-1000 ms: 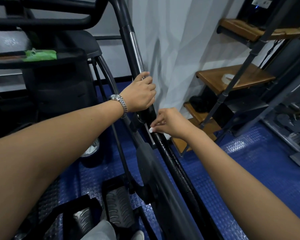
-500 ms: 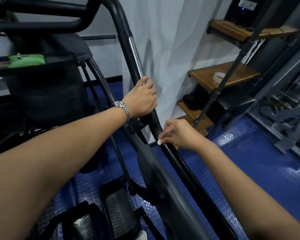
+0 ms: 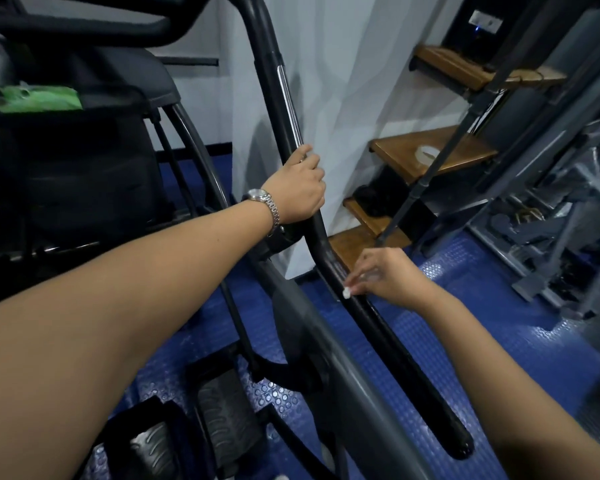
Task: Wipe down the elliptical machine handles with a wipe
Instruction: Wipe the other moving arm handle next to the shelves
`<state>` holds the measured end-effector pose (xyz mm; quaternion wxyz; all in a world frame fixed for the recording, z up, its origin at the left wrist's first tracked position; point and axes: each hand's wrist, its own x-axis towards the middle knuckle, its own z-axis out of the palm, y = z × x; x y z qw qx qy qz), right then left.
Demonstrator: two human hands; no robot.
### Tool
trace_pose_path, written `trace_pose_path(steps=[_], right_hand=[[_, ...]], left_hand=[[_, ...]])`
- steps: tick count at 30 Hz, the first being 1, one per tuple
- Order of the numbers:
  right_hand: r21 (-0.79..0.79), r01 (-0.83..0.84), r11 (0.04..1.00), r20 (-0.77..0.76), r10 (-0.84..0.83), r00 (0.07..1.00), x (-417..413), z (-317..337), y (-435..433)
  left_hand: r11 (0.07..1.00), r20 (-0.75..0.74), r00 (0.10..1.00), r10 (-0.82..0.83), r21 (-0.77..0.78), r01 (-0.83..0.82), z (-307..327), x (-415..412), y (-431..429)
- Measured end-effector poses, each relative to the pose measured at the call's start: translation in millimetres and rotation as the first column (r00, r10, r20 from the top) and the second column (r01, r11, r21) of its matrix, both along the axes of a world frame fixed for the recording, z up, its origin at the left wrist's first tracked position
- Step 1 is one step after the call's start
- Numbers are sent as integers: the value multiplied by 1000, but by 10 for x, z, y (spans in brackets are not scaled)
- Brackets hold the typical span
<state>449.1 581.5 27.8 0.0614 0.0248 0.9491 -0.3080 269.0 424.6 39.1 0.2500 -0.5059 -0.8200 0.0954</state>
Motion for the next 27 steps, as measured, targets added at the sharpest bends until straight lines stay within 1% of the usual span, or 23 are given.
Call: trace_pose_path(steps=[2,3,4,6,9,12,13,15,17,19,21,24,27], right_hand=[[11,-35,999,100,34,994,62,57,69],[11,-38,999,114,37,993,75,82,104],[-2,-21,1000,91,21,996,81,108,137],[-121,50,991,-9,-51,999,79,179,184],[-324,115,939,-119,-161,980,34,283,158],[-496,175,851,-129,-272,954,-63,261,122],[-530,194,825,-126,-303,945,-107,234,121],[-549,227,805,-129,-349,928,-193,162,109],[-499,224,837,-140,-333,933,-254,46,68],[-393,191,900,-127,-259,958,-276,-135,33],[-331,134,934,-96,-175,980,-249,-267,45],[-354,65,933,-77,-98,992,-138,-284,200],[-454,-13,891,-44,-9,999,3,-260,372]], left_hand=[[1000,16,1000,2,-29,-2,6,-7,0],[999,14,1000,8,-36,-8,13,-4,1],[999,7,1000,16,-40,-16,21,4,-2],[999,-2,1000,19,-35,-19,12,28,-6],[1000,-40,999,6,13,-5,-93,90,-13],[999,-38,999,-21,27,22,-253,186,18],[1000,-24,1000,-18,22,18,-292,230,31],[1000,11,1000,9,22,-10,-353,294,37],[999,42,998,37,27,-38,-394,339,40],[998,51,998,46,30,-48,-405,356,40],[998,53,997,48,31,-50,-401,362,46],[997,47,997,68,29,-69,-400,366,60],[996,34,996,85,11,-85,-407,378,77]])
